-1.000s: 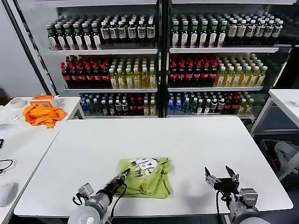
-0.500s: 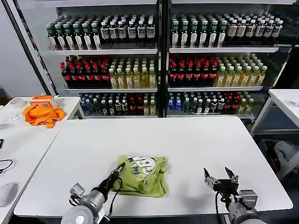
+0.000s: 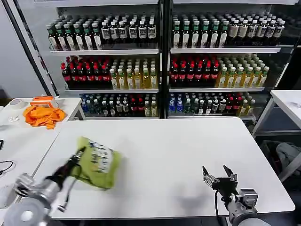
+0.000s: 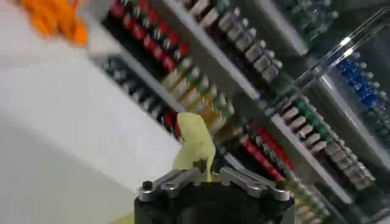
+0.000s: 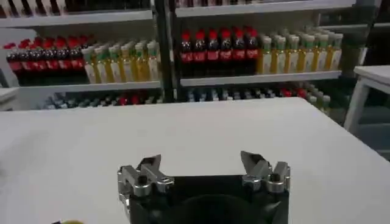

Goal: Fold and organize the clothes.

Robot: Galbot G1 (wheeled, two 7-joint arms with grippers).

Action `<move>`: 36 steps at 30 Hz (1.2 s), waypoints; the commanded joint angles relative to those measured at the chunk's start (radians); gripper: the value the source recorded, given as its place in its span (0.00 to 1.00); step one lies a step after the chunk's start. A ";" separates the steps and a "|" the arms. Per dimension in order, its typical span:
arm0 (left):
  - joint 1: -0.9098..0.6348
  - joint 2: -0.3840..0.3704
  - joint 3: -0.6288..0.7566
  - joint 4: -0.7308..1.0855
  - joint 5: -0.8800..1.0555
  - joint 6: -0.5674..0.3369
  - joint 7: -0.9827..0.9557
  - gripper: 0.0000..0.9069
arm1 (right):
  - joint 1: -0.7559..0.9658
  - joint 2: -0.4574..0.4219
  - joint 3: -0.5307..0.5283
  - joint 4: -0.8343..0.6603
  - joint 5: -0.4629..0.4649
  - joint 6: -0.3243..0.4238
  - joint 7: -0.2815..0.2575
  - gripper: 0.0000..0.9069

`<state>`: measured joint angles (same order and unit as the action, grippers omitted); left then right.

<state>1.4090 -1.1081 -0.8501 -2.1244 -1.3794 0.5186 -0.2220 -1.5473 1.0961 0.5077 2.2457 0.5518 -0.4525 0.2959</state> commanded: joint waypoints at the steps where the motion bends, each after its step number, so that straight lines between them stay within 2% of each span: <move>1: 0.069 0.258 -0.083 -0.152 0.157 0.036 -0.010 0.02 | 0.009 0.004 -0.010 -0.012 0.000 0.005 -0.004 1.00; 4: 0.111 0.191 0.105 -0.163 0.392 0.020 -0.012 0.02 | 0.010 0.007 -0.012 -0.023 -0.003 0.013 -0.007 1.00; 6: 0.120 0.141 0.284 -0.114 0.672 -0.024 0.010 0.02 | 0.008 0.010 -0.011 -0.030 -0.008 0.019 -0.008 1.00; 10: 0.073 0.067 0.420 -0.059 0.812 -0.046 0.008 0.02 | 0.004 0.012 -0.006 -0.025 -0.010 0.020 -0.009 1.00; 13: 0.021 0.051 0.462 -0.098 0.804 -0.034 0.004 0.02 | -0.002 0.006 0.004 -0.016 -0.010 0.019 -0.008 1.00; 17: -0.040 0.060 0.507 -0.171 0.672 -0.008 -0.009 0.02 | -0.014 0.002 0.022 -0.005 -0.007 0.019 -0.008 1.00; 20: -0.079 0.047 0.571 -0.159 0.618 -0.003 -0.010 0.02 | -0.018 0.001 0.025 -0.006 -0.006 0.020 -0.009 1.00; 24: -0.167 -0.041 0.702 -0.029 0.612 0.002 -0.018 0.02 | -0.024 0.007 0.026 -0.003 -0.008 0.022 -0.009 1.00; 36: -0.420 -0.372 0.875 0.317 0.604 -0.022 -0.070 0.02 | -0.007 -0.037 0.062 -0.004 0.024 0.025 -0.013 1.00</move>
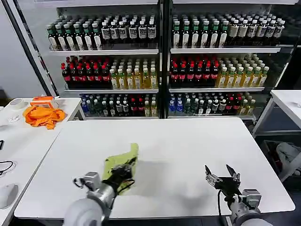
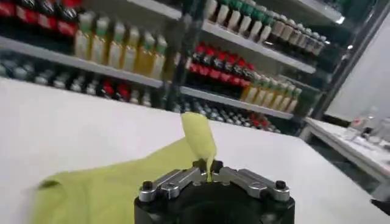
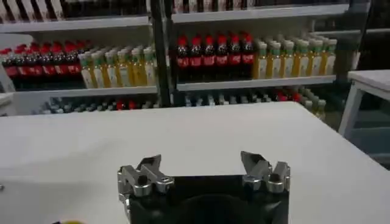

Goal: Fold and organize the clothes.

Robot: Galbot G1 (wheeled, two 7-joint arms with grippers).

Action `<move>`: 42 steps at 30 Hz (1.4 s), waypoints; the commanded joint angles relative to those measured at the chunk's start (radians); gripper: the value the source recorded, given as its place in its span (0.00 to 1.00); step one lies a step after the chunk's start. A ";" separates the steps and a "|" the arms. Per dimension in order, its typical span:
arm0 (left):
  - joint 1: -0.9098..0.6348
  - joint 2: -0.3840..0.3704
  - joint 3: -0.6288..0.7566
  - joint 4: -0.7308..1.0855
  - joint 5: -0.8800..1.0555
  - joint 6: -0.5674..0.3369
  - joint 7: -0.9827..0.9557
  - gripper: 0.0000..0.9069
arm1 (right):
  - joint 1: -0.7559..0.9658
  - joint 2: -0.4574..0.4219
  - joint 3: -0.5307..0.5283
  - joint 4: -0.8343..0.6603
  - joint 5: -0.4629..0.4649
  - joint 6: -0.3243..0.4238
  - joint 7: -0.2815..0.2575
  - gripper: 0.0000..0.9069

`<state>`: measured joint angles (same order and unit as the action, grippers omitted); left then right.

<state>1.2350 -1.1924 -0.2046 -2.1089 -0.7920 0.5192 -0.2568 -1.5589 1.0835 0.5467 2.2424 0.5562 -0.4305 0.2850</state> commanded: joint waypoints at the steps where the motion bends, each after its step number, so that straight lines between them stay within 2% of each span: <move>1: -0.263 -0.309 0.233 0.326 0.017 -0.028 -0.035 0.02 | 0.007 -0.028 0.025 -0.004 0.024 0.003 -0.002 1.00; 3: -0.291 -0.339 0.240 0.367 0.035 -0.045 -0.019 0.02 | 0.016 -0.034 0.027 -0.009 0.028 0.004 -0.003 1.00; 4: -0.300 -0.350 0.243 0.382 0.050 -0.046 -0.010 0.30 | 0.021 -0.036 0.026 -0.013 0.030 0.004 -0.003 1.00; 5: -0.304 -0.354 0.245 0.397 0.064 -0.058 0.012 1.00 | 0.025 -0.038 0.025 -0.017 0.032 0.004 -0.004 1.00; 10: -0.283 -0.333 0.256 0.396 0.108 -0.137 0.083 1.00 | 0.048 -0.044 0.014 -0.034 0.037 0.006 -0.005 1.00; 17: -0.230 -0.301 0.215 0.328 0.069 -0.163 0.104 1.00 | 0.074 -0.048 0.002 -0.049 0.037 0.023 -0.001 1.00; 20: -0.202 -0.272 0.155 0.260 0.066 -0.161 0.101 1.00 | 0.083 -0.048 -0.012 -0.050 0.038 0.018 -0.005 1.00; 22: -0.162 -0.231 0.118 0.217 0.091 -0.168 0.099 1.00 | 0.088 -0.045 -0.021 -0.052 0.039 0.020 -0.009 1.00; 25: -0.106 -0.174 0.078 0.165 0.267 -0.219 0.095 1.00 | 0.090 -0.039 -0.027 -0.054 0.031 0.055 -0.025 1.00; 29: 0.013 -0.121 -0.016 0.084 0.407 -0.283 0.061 1.00 | 0.085 -0.024 -0.053 -0.075 -0.116 0.162 -0.045 1.00; 30: 0.053 -0.113 -0.053 0.069 0.454 -0.305 0.049 1.00 | 0.078 -0.017 -0.067 -0.087 -0.176 0.218 -0.045 1.00; 32: 0.092 -0.106 -0.102 0.052 0.500 -0.339 0.037 1.00 | 0.068 -0.002 -0.079 -0.092 -0.239 0.247 -0.041 1.00; 35: 0.162 -0.096 -0.175 0.021 0.534 -0.350 0.033 1.00 | 0.039 0.020 -0.090 -0.087 -0.258 0.309 -0.047 1.00; 38: 0.211 -0.069 -0.220 -0.006 0.542 -0.347 0.037 1.00 | 0.022 0.036 -0.101 -0.066 -0.287 0.297 -0.028 1.00; 42: 0.251 -0.035 -0.266 -0.028 0.569 -0.353 0.034 1.00 | 0.033 0.068 -0.107 -0.074 -0.266 0.309 0.011 1.00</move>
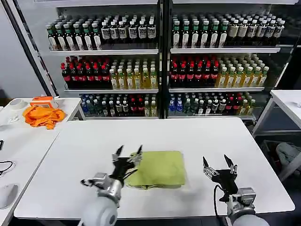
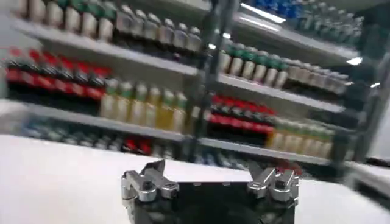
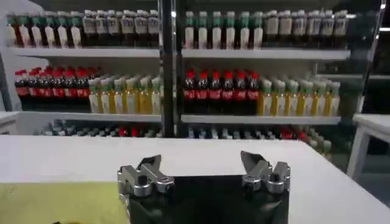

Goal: Fold and organize the clothes.

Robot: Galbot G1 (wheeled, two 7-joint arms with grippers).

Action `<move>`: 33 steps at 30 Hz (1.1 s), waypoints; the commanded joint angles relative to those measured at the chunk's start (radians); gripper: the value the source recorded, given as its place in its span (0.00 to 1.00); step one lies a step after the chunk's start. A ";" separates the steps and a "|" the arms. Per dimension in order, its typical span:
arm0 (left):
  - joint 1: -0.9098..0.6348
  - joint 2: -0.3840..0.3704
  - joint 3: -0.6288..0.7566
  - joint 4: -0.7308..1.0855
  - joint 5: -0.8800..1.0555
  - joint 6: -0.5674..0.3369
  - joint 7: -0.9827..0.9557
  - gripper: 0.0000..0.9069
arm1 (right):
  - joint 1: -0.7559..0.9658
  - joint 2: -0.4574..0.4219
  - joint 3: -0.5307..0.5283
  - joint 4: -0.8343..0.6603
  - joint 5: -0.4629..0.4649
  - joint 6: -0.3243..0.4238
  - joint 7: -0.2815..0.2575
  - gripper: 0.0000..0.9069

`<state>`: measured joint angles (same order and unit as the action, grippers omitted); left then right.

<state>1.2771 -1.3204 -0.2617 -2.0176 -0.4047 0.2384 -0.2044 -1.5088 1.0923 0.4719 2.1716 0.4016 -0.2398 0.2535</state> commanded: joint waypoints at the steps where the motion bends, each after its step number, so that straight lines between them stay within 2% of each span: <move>1: 0.214 0.094 -0.221 -0.122 0.183 -0.072 -0.019 1.00 | -0.018 0.063 -0.031 -0.006 -0.114 0.118 0.041 1.00; 6: 0.249 0.093 -0.245 -0.145 0.184 -0.073 -0.025 1.00 | -0.037 0.069 -0.024 0.003 -0.113 0.099 0.022 1.00; 11: 0.270 0.100 -0.255 -0.163 0.183 -0.072 -0.025 1.00 | 0.020 0.074 -0.075 -0.051 -0.005 0.021 0.025 1.00; 15: 0.278 0.110 -0.260 -0.163 0.182 -0.076 -0.025 1.00 | 0.132 0.073 -0.174 -0.097 0.123 -0.073 0.022 1.00; 17: 0.280 0.109 -0.260 -0.162 0.182 -0.080 -0.026 1.00 | 0.171 0.072 -0.189 -0.109 0.171 -0.144 0.025 1.00; 19: 0.280 0.104 -0.259 -0.162 0.178 -0.083 -0.028 1.00 | 0.230 0.058 -0.203 -0.136 0.268 -0.247 0.027 1.00; 21: 0.280 0.098 -0.254 -0.161 0.181 -0.086 -0.027 1.00 | 0.267 0.044 -0.222 -0.156 0.318 -0.295 0.027 1.00; 24: 0.280 0.084 -0.246 -0.159 0.186 -0.087 -0.026 1.00 | 0.308 0.031 -0.249 -0.193 0.363 -0.323 0.028 1.00; 33: 0.298 0.054 -0.246 -0.163 0.190 -0.107 -0.024 1.00 | 0.387 0.079 -0.307 -0.316 0.405 -0.318 0.059 1.00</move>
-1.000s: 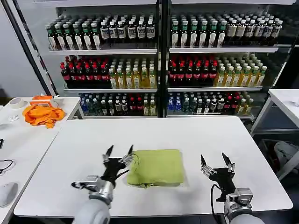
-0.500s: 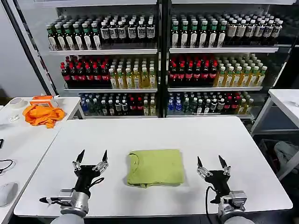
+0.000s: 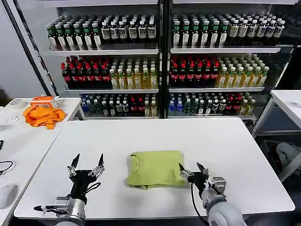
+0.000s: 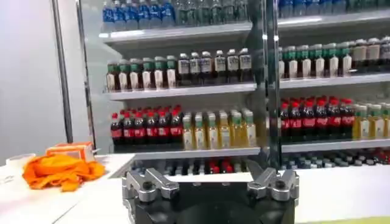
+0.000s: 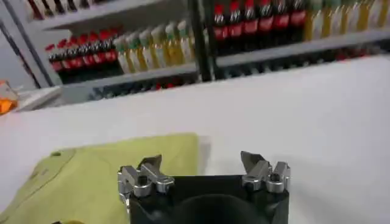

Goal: Fold and organize the clothes.

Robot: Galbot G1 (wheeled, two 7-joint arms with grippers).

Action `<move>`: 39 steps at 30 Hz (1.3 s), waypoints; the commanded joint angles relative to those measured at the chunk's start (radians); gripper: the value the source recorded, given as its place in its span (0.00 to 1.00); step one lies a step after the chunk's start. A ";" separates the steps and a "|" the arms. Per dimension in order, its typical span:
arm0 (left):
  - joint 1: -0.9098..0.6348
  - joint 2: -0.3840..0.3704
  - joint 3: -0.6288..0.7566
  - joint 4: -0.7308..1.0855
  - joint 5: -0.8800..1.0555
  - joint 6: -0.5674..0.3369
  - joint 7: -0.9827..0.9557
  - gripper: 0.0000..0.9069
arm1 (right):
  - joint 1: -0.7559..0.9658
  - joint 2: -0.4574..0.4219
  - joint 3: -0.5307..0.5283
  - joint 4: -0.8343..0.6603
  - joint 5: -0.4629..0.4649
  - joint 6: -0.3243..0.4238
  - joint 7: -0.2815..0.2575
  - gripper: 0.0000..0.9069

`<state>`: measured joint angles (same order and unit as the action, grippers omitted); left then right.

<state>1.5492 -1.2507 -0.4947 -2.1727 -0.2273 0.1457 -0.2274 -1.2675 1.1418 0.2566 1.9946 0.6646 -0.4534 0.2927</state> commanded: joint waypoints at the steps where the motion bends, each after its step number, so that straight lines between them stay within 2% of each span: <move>1: 0.027 -0.016 -0.013 -0.007 0.012 -0.015 -0.001 1.00 | 0.153 0.034 -0.095 -0.149 0.142 -0.103 0.023 1.00; 3: 0.027 -0.017 -0.014 -0.007 0.011 -0.016 -0.001 1.00 | 0.166 0.051 -0.101 -0.172 0.140 -0.095 0.036 1.00; 4: 0.026 -0.017 -0.015 -0.009 0.008 -0.016 -0.001 1.00 | 0.168 0.057 -0.105 -0.182 0.135 -0.082 0.044 0.97; 5: 0.025 -0.017 -0.015 -0.015 0.005 -0.010 -0.002 1.00 | 0.165 0.060 -0.108 -0.187 0.135 -0.061 0.052 0.33; 6: 0.025 -0.018 -0.015 -0.023 -0.030 -0.001 -0.003 1.00 | 0.164 0.061 -0.110 -0.189 0.135 -0.053 0.053 0.10; 7: 0.025 -0.018 -0.015 -0.028 -0.042 0.003 -0.005 1.00 | 0.163 0.062 -0.114 -0.191 0.135 -0.046 0.053 0.00; 22: 0.012 -0.010 -0.012 -0.029 -0.098 0.032 -0.008 1.00 | 0.149 0.074 -0.105 -0.190 0.146 0.001 0.048 0.00; 34: -0.003 -0.017 0.011 -0.014 -0.100 0.032 -0.004 1.00 | 0.110 0.000 -0.027 -0.159 0.147 0.026 0.039 0.00; 36: -0.005 -0.019 0.015 -0.012 -0.100 0.032 -0.004 1.00 | 0.102 -0.019 -0.007 -0.152 0.139 0.030 0.026 0.00; 38: -0.010 -0.022 0.021 -0.008 -0.098 0.032 -0.003 1.00 | 0.101 -0.030 0.010 -0.152 0.091 0.038 -0.009 0.00; 39: -0.012 -0.023 0.024 -0.006 -0.097 0.032 -0.003 1.00 | 0.104 -0.032 0.011 -0.154 0.062 0.045 -0.043 0.09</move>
<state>1.5427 -1.2707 -0.4802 -2.1842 -0.3200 0.1749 -0.2320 -1.1562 1.1619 0.2061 1.8337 0.8056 -0.4295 0.3238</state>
